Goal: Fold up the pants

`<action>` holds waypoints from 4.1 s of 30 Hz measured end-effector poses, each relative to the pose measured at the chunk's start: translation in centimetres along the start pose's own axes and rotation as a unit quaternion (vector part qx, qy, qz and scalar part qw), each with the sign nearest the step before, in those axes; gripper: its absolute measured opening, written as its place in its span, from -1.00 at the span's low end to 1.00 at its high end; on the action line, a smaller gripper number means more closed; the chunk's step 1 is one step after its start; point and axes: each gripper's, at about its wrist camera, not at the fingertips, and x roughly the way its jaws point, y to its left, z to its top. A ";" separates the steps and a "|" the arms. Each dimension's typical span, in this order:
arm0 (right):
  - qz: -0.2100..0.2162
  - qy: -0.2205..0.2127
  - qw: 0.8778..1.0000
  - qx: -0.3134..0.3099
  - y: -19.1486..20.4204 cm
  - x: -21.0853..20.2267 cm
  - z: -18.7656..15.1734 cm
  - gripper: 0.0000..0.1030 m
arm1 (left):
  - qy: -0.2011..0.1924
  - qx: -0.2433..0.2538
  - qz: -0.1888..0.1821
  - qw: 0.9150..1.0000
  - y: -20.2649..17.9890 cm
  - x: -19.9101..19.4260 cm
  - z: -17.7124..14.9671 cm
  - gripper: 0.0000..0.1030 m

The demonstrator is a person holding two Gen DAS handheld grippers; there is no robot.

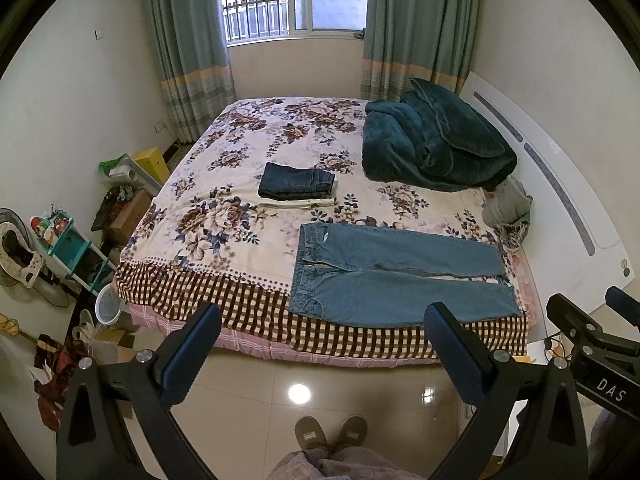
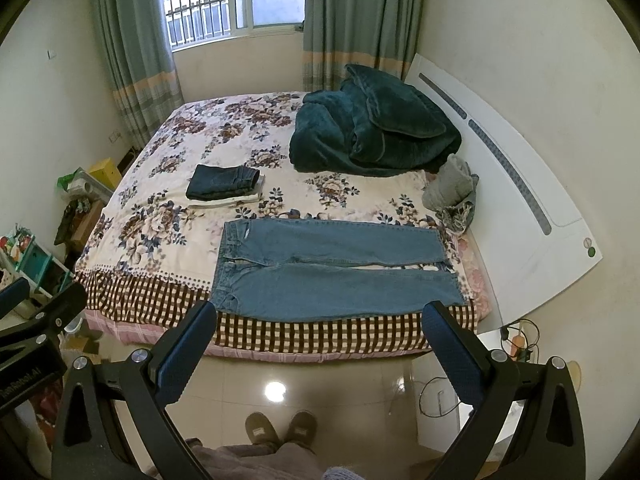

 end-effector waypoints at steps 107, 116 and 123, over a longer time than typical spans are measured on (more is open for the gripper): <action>-0.048 0.269 0.870 0.410 -38.2 75.6 -2.3 -0.85 | 0.241 -0.391 -0.032 0.888 1.4 51.5 -7.5 -0.68; 0.054 0.345 0.852 0.391 -38.5 78.2 -14.5 0.24 | 0.236 -0.448 -0.054 0.861 1.9 52.9 -16.5 -0.51; 0.077 0.313 0.859 0.398 -38.6 75.6 -14.1 0.43 | 0.157 -0.516 -0.049 0.841 4.8 47.5 -15.7 0.56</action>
